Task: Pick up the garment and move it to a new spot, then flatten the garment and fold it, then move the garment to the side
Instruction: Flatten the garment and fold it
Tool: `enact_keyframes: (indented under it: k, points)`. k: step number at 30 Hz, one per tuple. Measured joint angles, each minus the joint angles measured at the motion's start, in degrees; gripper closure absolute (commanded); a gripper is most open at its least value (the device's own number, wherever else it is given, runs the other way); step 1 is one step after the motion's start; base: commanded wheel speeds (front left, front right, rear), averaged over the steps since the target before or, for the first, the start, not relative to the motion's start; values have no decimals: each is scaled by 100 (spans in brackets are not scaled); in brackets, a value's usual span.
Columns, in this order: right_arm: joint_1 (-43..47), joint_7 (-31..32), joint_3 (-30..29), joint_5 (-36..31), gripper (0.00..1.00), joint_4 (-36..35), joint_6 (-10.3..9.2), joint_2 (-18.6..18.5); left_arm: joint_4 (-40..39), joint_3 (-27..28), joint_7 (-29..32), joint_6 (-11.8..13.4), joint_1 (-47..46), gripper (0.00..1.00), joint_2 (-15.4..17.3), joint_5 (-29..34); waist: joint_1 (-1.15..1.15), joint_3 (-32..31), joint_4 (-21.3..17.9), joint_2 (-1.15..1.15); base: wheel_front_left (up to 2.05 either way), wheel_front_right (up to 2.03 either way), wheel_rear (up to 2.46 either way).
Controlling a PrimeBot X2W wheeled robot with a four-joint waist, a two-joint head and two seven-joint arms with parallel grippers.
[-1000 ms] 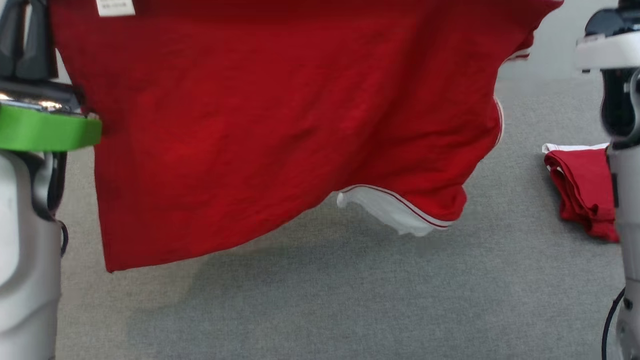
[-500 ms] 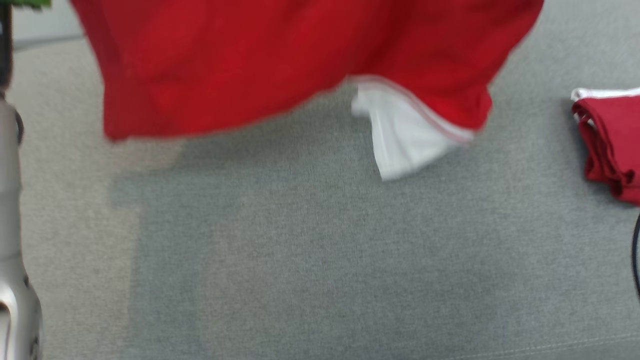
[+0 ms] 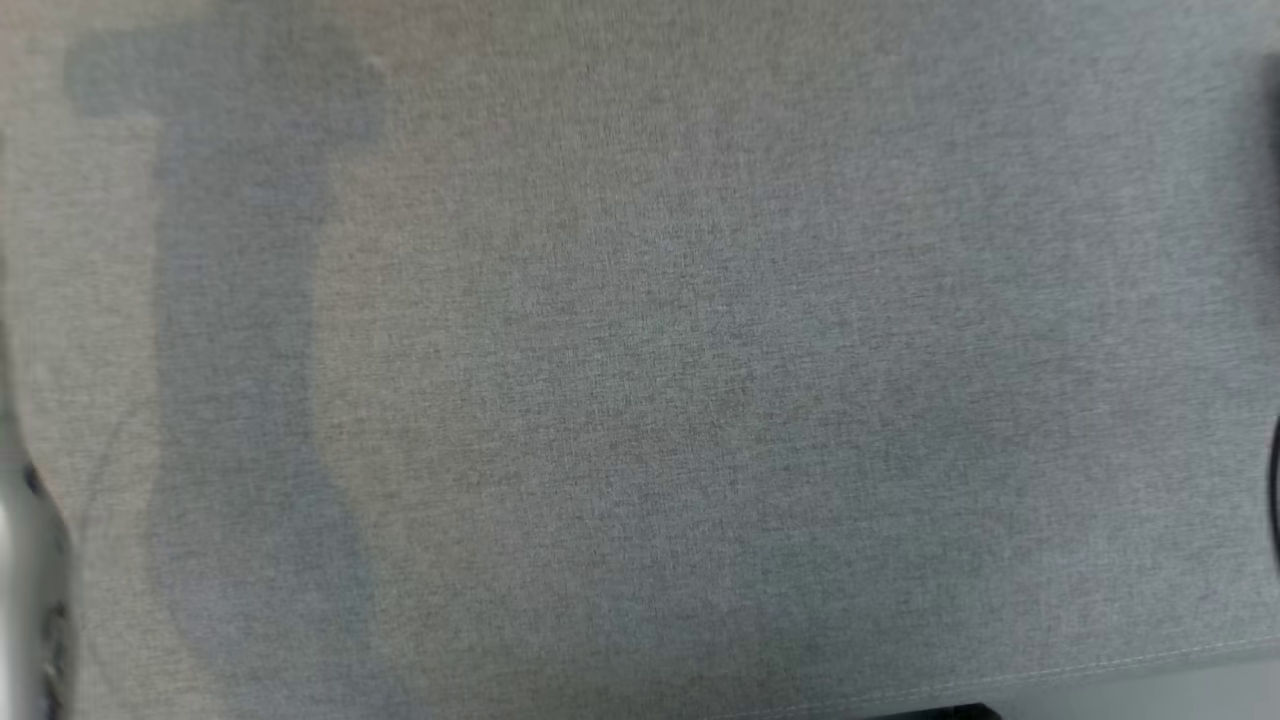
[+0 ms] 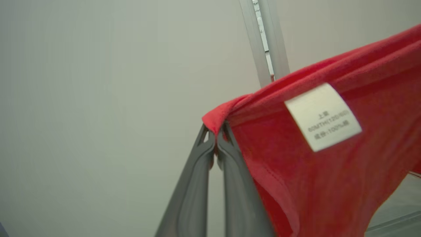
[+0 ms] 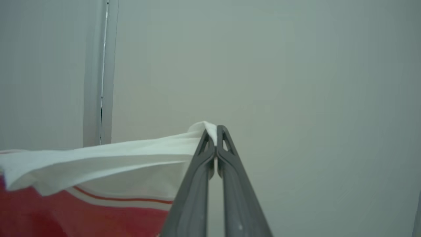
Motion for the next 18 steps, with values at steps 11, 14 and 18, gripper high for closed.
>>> enact_keyframes:
  k: [11,14,18]
  points:
    - [3032,1,-148,1060,100,-959,0,311,-561,318,1,211,2608,100,-644,-213,-1,455,-93,0,0,0,0]
    - [3688,0,-103,1303,100,-1179,0,413,-631,441,1,230,3190,100,-769,-238,-1,328,-115,0,0,0,0]
    - [4372,0,-66,1516,100,-1411,0,494,-653,592,-2,220,3815,100,-931,-232,-2,86,-154,0,0,0,0]
